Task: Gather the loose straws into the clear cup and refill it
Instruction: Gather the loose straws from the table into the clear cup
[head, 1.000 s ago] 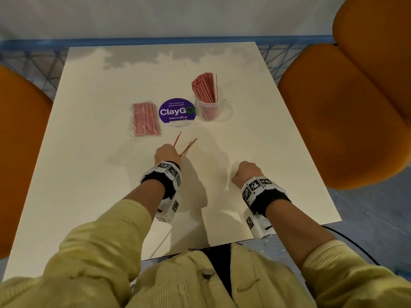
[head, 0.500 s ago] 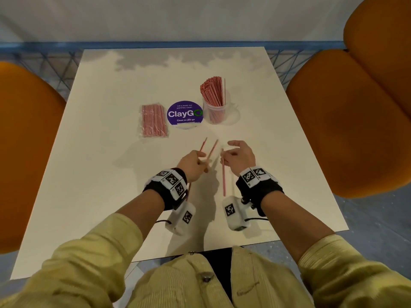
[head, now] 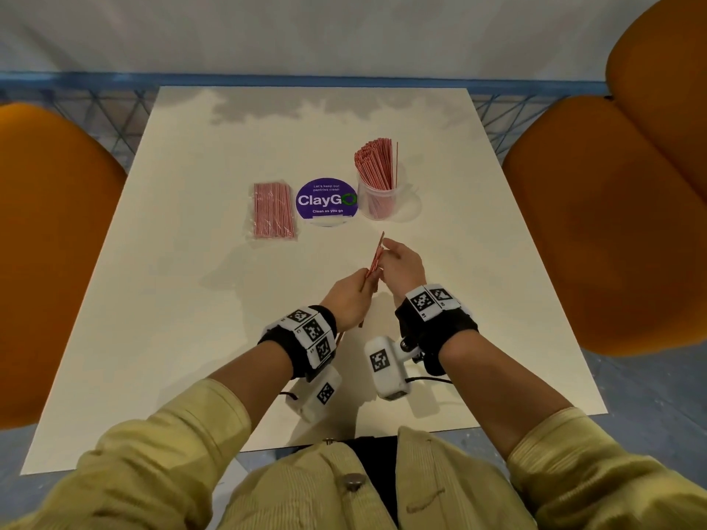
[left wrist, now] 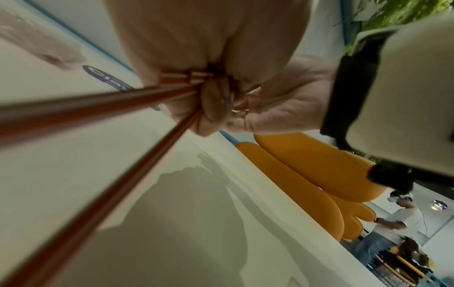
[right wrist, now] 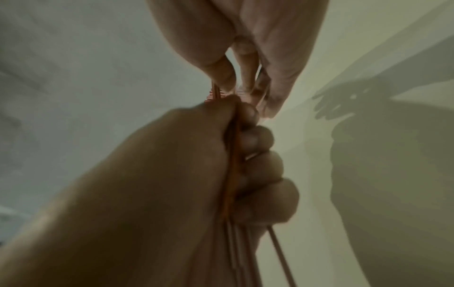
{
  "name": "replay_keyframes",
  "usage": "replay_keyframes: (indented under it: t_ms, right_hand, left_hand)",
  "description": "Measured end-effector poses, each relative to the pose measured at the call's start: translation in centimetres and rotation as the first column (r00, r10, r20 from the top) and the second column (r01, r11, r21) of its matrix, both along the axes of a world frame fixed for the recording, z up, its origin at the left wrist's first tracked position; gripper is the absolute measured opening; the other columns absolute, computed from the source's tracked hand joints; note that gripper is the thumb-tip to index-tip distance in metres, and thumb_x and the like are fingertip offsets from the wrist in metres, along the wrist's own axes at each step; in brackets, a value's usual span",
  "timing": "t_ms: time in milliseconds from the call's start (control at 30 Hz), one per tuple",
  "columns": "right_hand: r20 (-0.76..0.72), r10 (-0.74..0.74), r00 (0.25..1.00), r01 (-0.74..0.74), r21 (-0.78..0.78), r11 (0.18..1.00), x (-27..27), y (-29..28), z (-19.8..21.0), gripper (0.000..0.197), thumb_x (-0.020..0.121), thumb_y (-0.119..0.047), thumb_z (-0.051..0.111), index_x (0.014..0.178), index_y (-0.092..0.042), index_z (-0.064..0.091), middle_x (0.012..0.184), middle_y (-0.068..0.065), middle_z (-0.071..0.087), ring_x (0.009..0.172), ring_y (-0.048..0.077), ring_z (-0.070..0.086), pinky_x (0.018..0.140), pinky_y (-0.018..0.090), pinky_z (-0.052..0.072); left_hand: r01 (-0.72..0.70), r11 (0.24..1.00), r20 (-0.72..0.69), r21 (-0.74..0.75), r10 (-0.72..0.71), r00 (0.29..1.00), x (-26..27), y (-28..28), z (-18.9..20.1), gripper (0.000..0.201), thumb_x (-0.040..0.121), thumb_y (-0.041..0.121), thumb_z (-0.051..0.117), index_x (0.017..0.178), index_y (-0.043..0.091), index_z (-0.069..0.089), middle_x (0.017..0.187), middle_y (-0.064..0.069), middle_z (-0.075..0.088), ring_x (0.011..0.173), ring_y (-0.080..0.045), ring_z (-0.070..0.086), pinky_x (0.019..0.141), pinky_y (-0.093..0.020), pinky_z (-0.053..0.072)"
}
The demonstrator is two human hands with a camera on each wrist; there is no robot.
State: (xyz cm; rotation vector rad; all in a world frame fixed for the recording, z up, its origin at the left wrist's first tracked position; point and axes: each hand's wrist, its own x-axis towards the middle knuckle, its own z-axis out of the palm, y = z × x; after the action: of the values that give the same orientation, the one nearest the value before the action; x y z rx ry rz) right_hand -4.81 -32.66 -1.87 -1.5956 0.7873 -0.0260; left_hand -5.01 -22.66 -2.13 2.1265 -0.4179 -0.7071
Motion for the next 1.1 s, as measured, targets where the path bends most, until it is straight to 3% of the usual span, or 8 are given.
replay_keyframes:
  t_ms: [133,233,400,500,600,667,833,1100]
  right_hand:
    - [0.157,-0.040,0.987,0.001,0.238,0.971,0.4,0.4,1.5,0.028,0.101,-0.027,0.029,0.123,-0.018,0.044,0.096,0.006,0.063,0.082,0.019,0.064,0.079,0.029,0.050]
    - [0.186,0.044,0.982,-0.064,0.103,0.993,0.7,0.4,2.2,0.021,0.100,-0.025,0.031,0.110,-0.015,0.047,0.077,0.002,0.066,0.071,0.018,0.066,0.064,0.024,0.048]
    - [0.172,0.176,0.969,-0.185,0.034,0.982,1.9,-0.3,3.3,0.027,0.100,-0.032,0.032,0.119,-0.018,0.044,0.110,0.004,0.068,0.102,0.016,0.060,0.090,0.027,0.045]
    - [0.156,0.169,0.973,-0.201,0.226,0.953,1.7,-0.7,3.1,0.046,0.099,-0.042,0.027,0.134,-0.014,0.035,0.125,0.009,0.058,0.107,0.024,0.060,0.093,0.040,0.049]
    - [0.026,0.326,0.945,-0.312,0.368,0.876,0.5,-0.3,2.0,0.044,0.096,-0.049,0.029,0.123,-0.018,0.045,0.100,0.003,0.064,0.083,0.020,0.062,0.072,0.034,0.051]
    - [0.008,0.467,0.884,-0.442,0.335,0.832,-0.1,0.3,1.9,0.033,0.096,-0.046,0.034,0.115,-0.022,0.048,0.088,-0.002,0.064,0.075,0.016,0.059,0.065,0.028,0.049]
    - [0.130,0.471,0.872,-0.487,0.143,0.862,0.5,0.6,2.6,0.023,0.100,-0.029,0.035,0.088,-0.024,0.054,0.061,-0.002,0.045,0.041,0.003,0.034,0.040,0.015,0.027]
    - [0.129,0.507,0.852,-0.516,0.047,0.855,0.8,0.5,2.0,0.031,0.100,-0.019,0.033,0.074,-0.020,0.051,0.057,0.000,0.037,0.030,0.000,0.032,0.035,0.007,0.026]
  left_hand:
    - [0.026,0.998,-0.087,-0.060,-0.031,0.996,0.6,-0.6,0.4,0.034,0.101,0.032,0.025,0.081,0.012,0.045,0.064,0.002,0.045,0.055,-0.014,0.040,0.055,-0.027,0.034]
    - [0.045,0.997,-0.072,-0.069,-0.050,0.996,1.3,-1.1,0.7,0.034,0.101,0.027,0.028,0.092,0.002,0.050,0.063,-0.001,0.048,0.056,-0.016,0.042,0.057,-0.028,0.035]
    - [-0.112,0.963,-0.052,-0.246,0.102,0.993,3.4,-2.1,2.0,0.033,0.100,0.027,0.029,0.120,0.004,0.041,0.064,-0.003,0.048,0.047,-0.015,0.045,0.047,-0.026,0.036]
    - [-0.429,0.795,-0.161,-0.428,0.401,0.902,5.8,-2.4,3.7,0.025,0.102,0.030,0.025,0.097,0.016,0.044,0.058,0.006,0.045,0.037,0.000,0.042,0.038,-0.017,0.033]
    - [-0.684,0.477,-0.387,-0.552,0.580,0.717,8.4,-2.2,4.9,0.028,0.102,0.026,0.026,0.079,0.019,0.040,0.045,0.009,0.040,0.029,0.000,0.032,0.033,-0.012,0.027]
    - [-0.731,0.391,-0.412,-0.560,0.634,0.654,9.2,-2.1,5.1,0.029,0.103,0.025,0.025,0.077,0.019,0.038,0.052,0.004,0.036,0.028,-0.001,0.031,0.034,-0.012,0.027]
    - [-0.746,0.349,-0.431,-0.567,0.647,0.629,9.2,-2.1,4.8,0.028,0.102,0.022,0.026,0.077,0.018,0.038,0.056,0.001,0.032,0.029,-0.001,0.031,0.032,-0.014,0.027]
    - [-0.747,0.383,-0.454,-0.544,0.614,0.646,8.2,-2.4,4.3,0.027,0.102,0.021,0.030,0.079,0.018,0.044,0.047,0.005,0.039,0.036,-0.004,0.038,0.041,-0.018,0.039]
